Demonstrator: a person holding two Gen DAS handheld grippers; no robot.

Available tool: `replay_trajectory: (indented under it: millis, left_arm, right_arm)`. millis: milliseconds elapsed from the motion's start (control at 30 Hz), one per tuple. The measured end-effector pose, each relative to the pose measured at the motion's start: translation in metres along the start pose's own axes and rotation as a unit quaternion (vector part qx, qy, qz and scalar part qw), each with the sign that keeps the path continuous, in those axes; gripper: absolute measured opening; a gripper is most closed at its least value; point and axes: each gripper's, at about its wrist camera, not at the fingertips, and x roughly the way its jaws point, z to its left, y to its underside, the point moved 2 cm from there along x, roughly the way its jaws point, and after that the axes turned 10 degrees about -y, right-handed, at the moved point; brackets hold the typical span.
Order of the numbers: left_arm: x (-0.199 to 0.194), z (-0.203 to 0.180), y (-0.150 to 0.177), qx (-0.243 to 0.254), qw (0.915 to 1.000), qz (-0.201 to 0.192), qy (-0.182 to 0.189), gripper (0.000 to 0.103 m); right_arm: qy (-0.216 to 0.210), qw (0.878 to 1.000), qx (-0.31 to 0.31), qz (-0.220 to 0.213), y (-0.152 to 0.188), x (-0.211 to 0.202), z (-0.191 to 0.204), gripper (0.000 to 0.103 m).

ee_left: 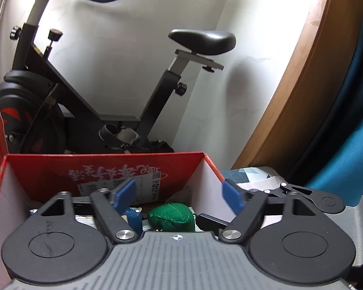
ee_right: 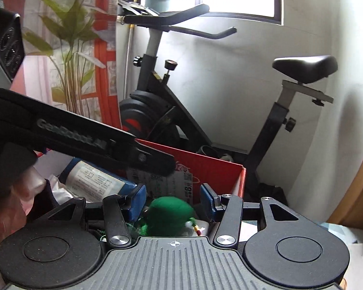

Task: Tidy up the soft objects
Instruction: 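Lift the green ball with the left gripper and lower it into the box, then open the left gripper to release the green ball in the box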

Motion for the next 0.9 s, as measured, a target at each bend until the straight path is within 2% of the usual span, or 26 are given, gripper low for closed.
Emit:
replay_trajectory:
  millis: [33,100,133,167,200,267,333,600,767,900]
  left_arm:
    - [-0.007,0.001,-0.001,0.002,1.0,-0.008,-0.006,0.091]
    - [-0.021,0.004,-0.003,0.002,0.9996,-0.023,-0.019,0.097]
    - [-0.027,0.006,-0.003,-0.001,0.9993,-0.028,-0.024,0.098]
    - [-0.033,0.007,-0.004,-0.003,0.9991,-0.032,-0.029,0.099]
    - [-0.041,0.008,-0.004,-0.004,0.9988,-0.036,-0.034,0.1]
    - [-0.054,0.01,-0.004,-0.003,0.9979,-0.045,-0.047,0.101]
    - [-0.068,0.011,-0.003,0.001,0.9964,-0.055,-0.064,0.103]
    - [-0.13,0.024,0.007,-0.007,0.9906,-0.085,-0.107,0.103]
    - [-0.17,0.03,0.016,0.0,0.9855,-0.1,-0.137,0.103]
    - [-0.2,0.032,0.022,0.003,0.9806,-0.112,-0.16,0.103]
  right_arm:
    - [0.002,1.0,0.005,-0.001,-0.001,-0.003,0.0,0.048]
    - [0.003,1.0,0.018,-0.004,-0.001,-0.01,0.001,0.061]
    - [0.004,1.0,0.024,-0.008,-0.003,-0.016,0.002,0.074]
    - [0.006,0.999,0.03,-0.013,-0.003,-0.021,0.003,0.08]
    - [0.007,0.999,0.034,-0.019,-0.004,-0.027,0.005,0.082]
    - [0.01,0.999,0.042,-0.031,-0.007,-0.039,0.008,0.096]
    - [0.011,0.998,0.049,-0.042,-0.01,-0.051,0.012,0.103]
    - [0.02,0.995,0.065,-0.074,-0.021,-0.092,0.036,0.103]
    - [0.047,0.992,0.063,-0.102,-0.026,-0.117,0.057,0.103]
    - [0.037,0.989,0.075,-0.119,-0.029,-0.135,0.071,0.103]
